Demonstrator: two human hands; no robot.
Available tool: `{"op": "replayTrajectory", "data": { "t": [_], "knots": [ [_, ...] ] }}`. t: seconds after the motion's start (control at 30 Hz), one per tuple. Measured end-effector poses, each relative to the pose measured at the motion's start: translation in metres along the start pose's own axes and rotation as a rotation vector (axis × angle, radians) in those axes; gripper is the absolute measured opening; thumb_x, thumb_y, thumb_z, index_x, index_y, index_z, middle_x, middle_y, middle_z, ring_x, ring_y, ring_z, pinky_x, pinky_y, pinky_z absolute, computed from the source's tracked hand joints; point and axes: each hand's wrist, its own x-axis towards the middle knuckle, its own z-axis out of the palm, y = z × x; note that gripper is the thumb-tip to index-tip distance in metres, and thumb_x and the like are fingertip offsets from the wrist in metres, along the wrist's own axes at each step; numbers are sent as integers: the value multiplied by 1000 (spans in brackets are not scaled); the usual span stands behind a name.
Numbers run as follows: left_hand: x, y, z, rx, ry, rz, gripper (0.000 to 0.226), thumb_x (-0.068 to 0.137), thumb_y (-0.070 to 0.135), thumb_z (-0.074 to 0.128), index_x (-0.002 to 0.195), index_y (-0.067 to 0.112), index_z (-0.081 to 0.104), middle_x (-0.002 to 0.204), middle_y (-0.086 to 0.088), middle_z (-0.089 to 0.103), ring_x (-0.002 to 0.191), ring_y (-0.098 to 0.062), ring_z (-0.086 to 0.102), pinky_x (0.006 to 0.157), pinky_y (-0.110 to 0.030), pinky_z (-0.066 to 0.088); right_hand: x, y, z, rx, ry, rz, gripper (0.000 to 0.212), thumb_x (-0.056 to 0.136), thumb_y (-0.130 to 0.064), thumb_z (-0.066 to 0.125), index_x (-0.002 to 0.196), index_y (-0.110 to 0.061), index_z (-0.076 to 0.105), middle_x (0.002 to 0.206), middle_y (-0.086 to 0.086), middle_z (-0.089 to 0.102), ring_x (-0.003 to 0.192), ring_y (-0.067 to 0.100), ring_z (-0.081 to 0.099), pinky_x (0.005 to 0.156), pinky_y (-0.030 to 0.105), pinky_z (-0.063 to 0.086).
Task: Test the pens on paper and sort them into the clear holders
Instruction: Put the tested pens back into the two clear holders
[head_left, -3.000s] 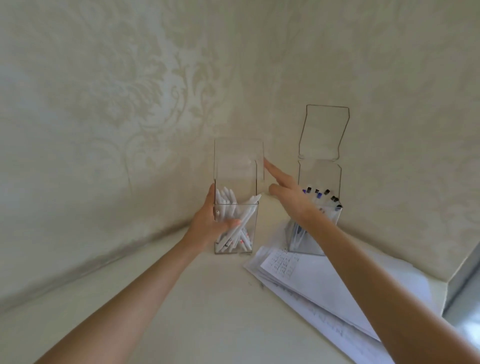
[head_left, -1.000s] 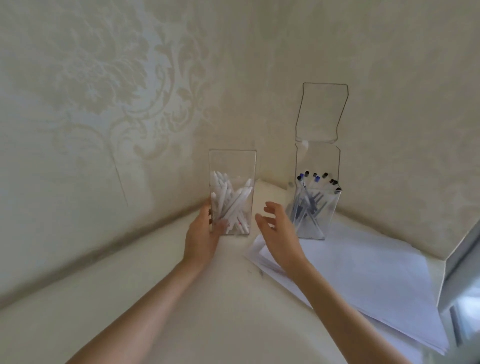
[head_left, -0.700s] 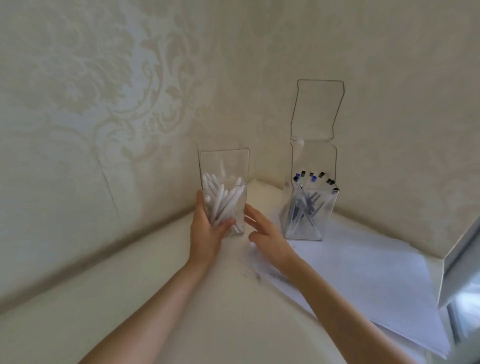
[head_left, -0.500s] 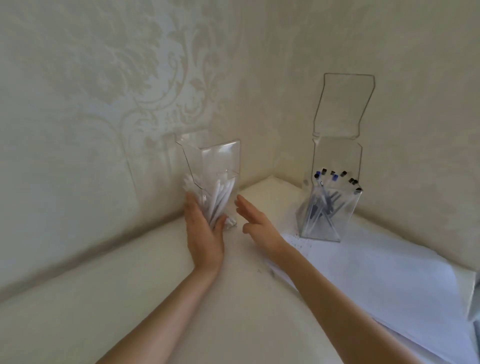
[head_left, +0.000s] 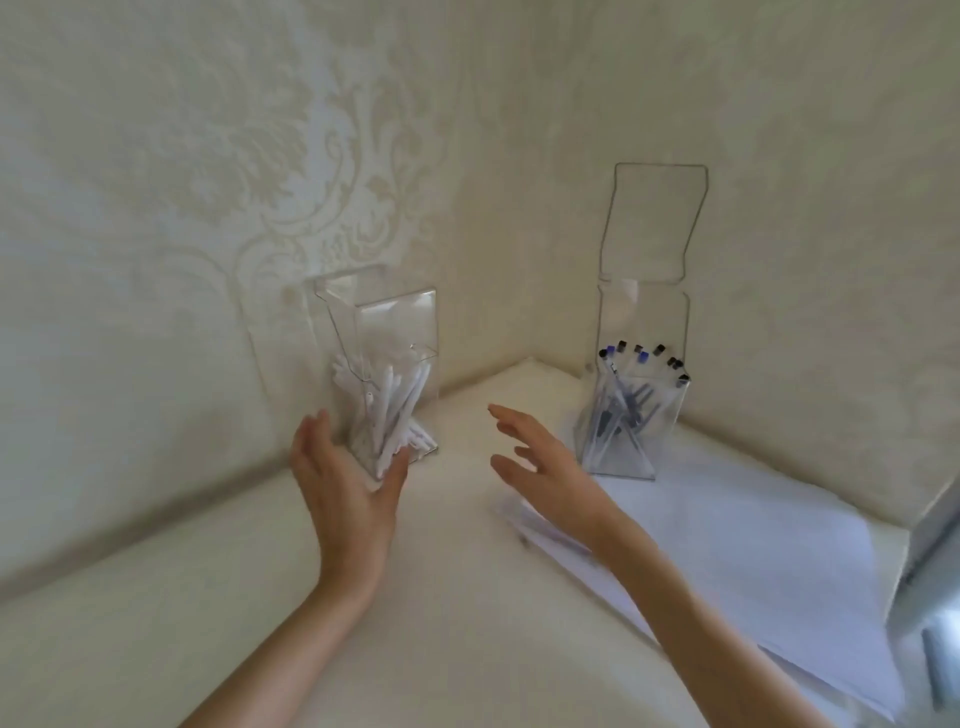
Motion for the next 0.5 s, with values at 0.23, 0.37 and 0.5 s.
{"op": "replayTrajectory", "data": {
  "t": [0.23, 0.37, 0.5],
  "knots": [
    [-11, 72, 37, -356, -568, 190, 65, 77, 42, 65, 133, 25, 37, 127, 10, 39, 117, 2, 42, 89, -3, 30, -54, 9, -87, -24, 669, -100, 21, 90, -18, 59, 107, -31, 57, 112, -5, 61, 102, 8, 58, 89, 26, 47],
    [-10, 96, 100, -415, -790, 77, 79, 82, 32, 67, 144, 32, 18, 145, 10, 23, 133, -12, 29, 104, -22, 29, -43, 37, -114, -12, 606, 227, 49, 93, -20, 58, 138, -21, 41, 140, 1, 42, 129, 16, 41, 104, 38, 40],
    [-13, 108, 142, -507, -923, -85, 93, 80, 25, 72, 148, 29, 8, 146, 12, 23, 133, -10, 26, 108, -29, 25, -30, 41, -108, 282, 459, 218, 57, 90, 3, 47, 144, -13, 36, 141, 2, 47, 129, 16, 45, 88, 13, 43]
  ]
}}
